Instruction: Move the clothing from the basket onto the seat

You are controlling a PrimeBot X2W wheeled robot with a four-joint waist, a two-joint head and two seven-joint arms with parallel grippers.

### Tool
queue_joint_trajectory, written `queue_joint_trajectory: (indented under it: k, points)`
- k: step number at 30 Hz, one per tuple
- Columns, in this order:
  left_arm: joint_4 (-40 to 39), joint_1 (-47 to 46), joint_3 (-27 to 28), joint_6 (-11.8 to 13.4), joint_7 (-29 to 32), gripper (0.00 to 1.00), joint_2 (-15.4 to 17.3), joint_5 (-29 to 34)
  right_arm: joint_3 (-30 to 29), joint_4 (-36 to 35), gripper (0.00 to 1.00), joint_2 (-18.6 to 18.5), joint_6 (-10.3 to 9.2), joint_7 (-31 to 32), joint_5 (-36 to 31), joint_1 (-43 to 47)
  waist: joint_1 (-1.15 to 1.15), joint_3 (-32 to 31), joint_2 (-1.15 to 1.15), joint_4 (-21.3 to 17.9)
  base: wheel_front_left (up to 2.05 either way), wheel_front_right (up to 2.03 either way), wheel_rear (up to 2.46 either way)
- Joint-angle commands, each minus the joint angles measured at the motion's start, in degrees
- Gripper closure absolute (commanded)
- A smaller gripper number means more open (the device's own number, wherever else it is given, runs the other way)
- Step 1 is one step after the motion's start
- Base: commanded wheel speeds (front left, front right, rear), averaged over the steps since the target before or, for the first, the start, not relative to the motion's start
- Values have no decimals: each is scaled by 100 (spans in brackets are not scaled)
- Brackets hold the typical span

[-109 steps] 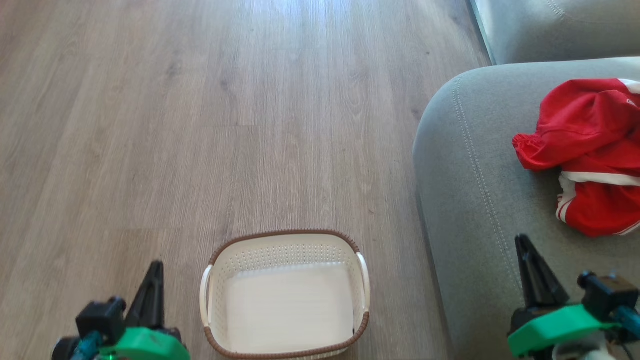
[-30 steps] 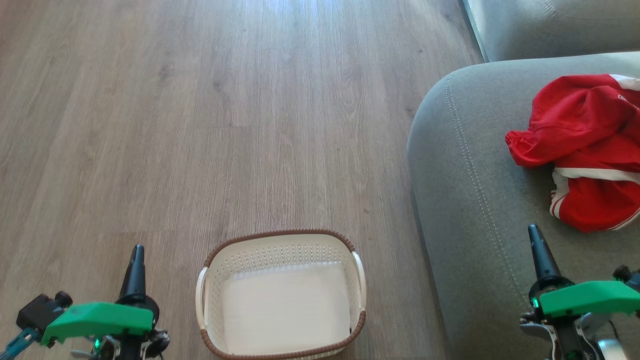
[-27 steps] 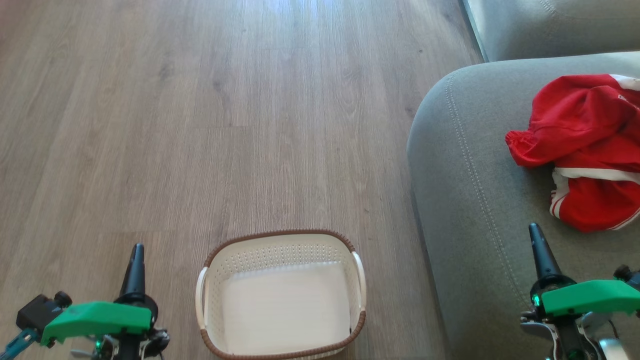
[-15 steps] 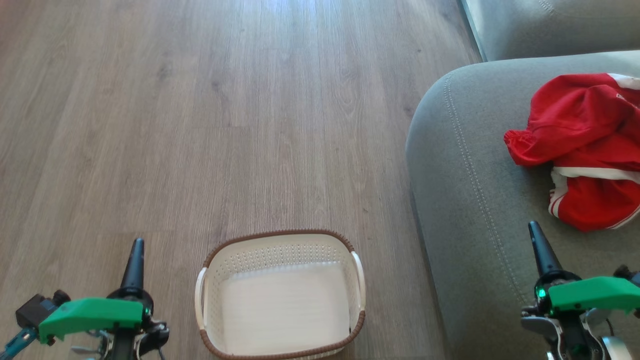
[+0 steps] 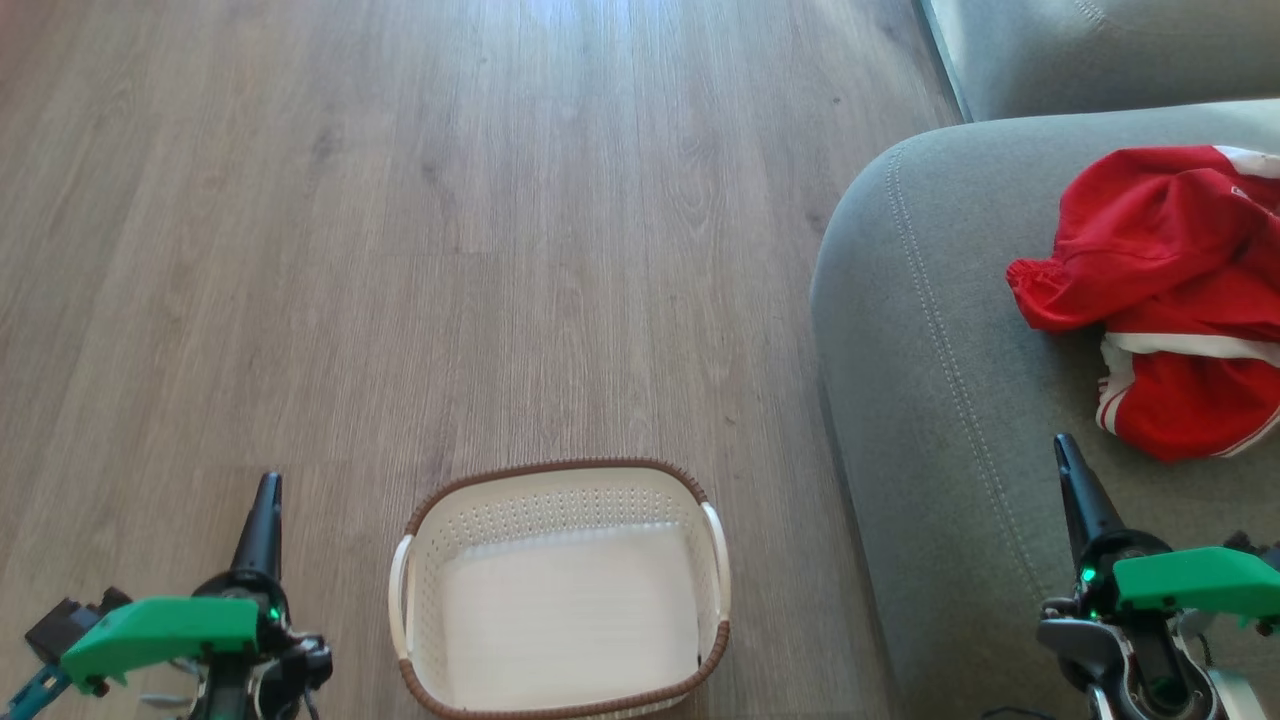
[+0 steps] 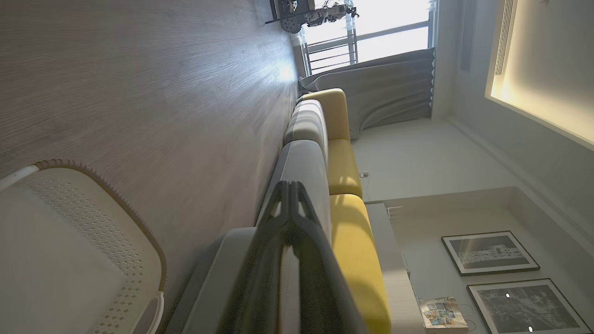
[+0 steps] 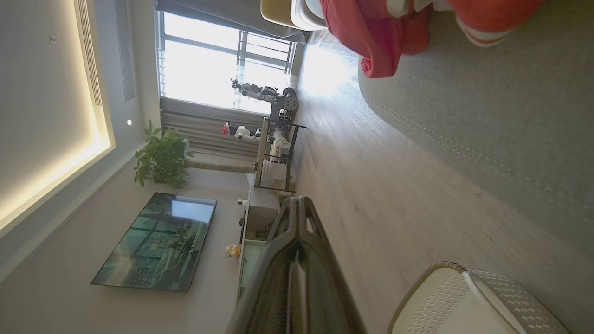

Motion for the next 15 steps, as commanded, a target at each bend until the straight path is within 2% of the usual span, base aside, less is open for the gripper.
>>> queue_joint_trajectory:
  k: [1,15]
  points:
    - [-188,-386,185,-26,59,100,21,-237,54,-173,100,-27,0,70,211,-320,0,0,0,-3,0,0,0]
    - [-187,-480,247,-43,273,100,14,-1110,-27,-100,100,39,0,290,975,-428,0,2,0,-21,0,0,0]
